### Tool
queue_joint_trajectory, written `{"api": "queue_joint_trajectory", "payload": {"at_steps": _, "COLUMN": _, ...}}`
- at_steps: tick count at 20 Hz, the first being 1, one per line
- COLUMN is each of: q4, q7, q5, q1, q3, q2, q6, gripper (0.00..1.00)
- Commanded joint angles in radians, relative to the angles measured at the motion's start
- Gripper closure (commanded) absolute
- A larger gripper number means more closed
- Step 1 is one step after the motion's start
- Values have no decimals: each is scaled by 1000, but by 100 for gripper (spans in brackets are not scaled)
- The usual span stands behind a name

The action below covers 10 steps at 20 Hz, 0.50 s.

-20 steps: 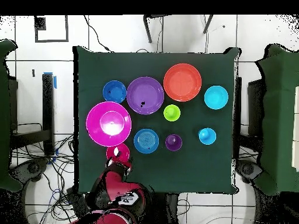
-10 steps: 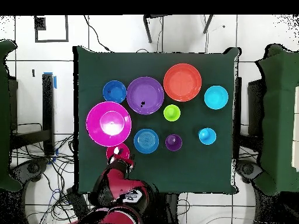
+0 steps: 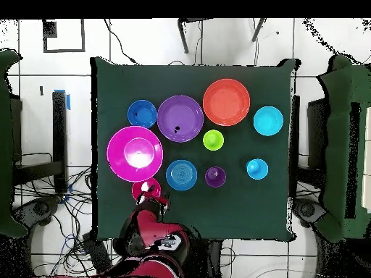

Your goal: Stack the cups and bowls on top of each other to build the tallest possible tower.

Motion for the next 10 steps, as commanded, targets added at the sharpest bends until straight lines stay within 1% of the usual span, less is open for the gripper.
{"api": "queue_joint_trajectory", "payload": {"at_steps": 1, "q4": -90, "q7": 104, "q5": -30, "q1": -14, "q3": 80, "q2": 22, "q6": -4, "gripper": 0}}
{"api": "queue_joint_trajectory", "payload": {"at_steps": 2, "q4": -88, "q7": 104, "q5": -19, "q1": 0, "q3": 70, "q2": 23, "q6": -11, "gripper": 0}}
{"api": "queue_joint_trajectory", "payload": {"at_steps": 4, "q4": -85, "q7": 101, "q5": 29, "q1": 48, "q3": 23, "q2": 28, "q6": -44, "gripper": 0}}
{"api": "queue_joint_trajectory", "payload": {"at_steps": 5, "q4": -85, "q7": 102, "q5": 46, "q1": 63, "q3": 11, "q2": 33, "q6": -53, "gripper": 0}}
{"api": "queue_joint_trajectory", "payload": {"at_steps": 10, "q4": -98, "q7": 105, "q5": 147, "q1": 159, "q3": -76, "q2": 79, "q6": -127, "gripper": 0}}
